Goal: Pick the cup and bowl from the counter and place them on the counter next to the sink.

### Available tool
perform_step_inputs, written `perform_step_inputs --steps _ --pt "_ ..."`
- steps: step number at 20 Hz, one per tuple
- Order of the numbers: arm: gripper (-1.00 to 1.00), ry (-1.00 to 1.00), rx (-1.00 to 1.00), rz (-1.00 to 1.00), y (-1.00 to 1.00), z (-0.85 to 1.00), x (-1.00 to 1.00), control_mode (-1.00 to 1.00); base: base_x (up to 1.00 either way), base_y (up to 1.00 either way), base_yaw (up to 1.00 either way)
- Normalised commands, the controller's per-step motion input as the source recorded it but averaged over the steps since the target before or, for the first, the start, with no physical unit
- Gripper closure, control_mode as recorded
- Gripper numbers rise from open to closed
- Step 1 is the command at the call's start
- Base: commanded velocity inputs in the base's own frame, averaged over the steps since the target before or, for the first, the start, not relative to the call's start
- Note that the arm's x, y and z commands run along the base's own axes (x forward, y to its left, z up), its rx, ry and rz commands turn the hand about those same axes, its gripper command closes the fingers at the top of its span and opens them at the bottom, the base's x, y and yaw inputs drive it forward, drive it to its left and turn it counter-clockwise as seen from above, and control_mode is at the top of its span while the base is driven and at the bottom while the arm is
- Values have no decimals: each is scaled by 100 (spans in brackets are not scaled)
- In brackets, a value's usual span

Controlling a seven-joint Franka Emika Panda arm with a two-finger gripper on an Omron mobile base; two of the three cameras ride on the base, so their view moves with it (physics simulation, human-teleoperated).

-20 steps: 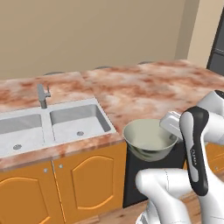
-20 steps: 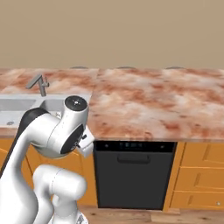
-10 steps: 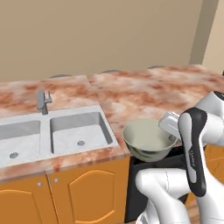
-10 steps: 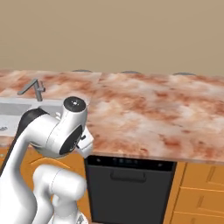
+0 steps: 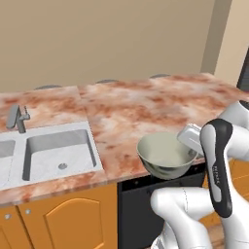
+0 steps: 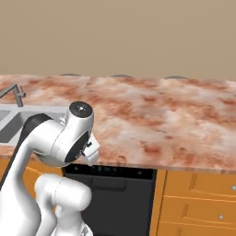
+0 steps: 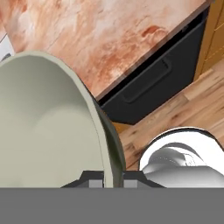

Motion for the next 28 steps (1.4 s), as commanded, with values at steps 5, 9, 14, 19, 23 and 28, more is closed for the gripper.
perform_step_inputs --steps 5,9,14,19,23,28 --pt "100 0 0 0 0 0 0 100 62 2 3" --pt "100 0 0 0 0 0 0 100 45 0 14" --pt "100 0 0 0 0 0 0 100 8 0 4" --pt "100 0 0 0 0 0 0 100 0 0 0" --pt "100 0 0 0 0 0 0 100 0 0 0" --pt "100 0 0 -4 43 -6 48 -100 0 0 0"
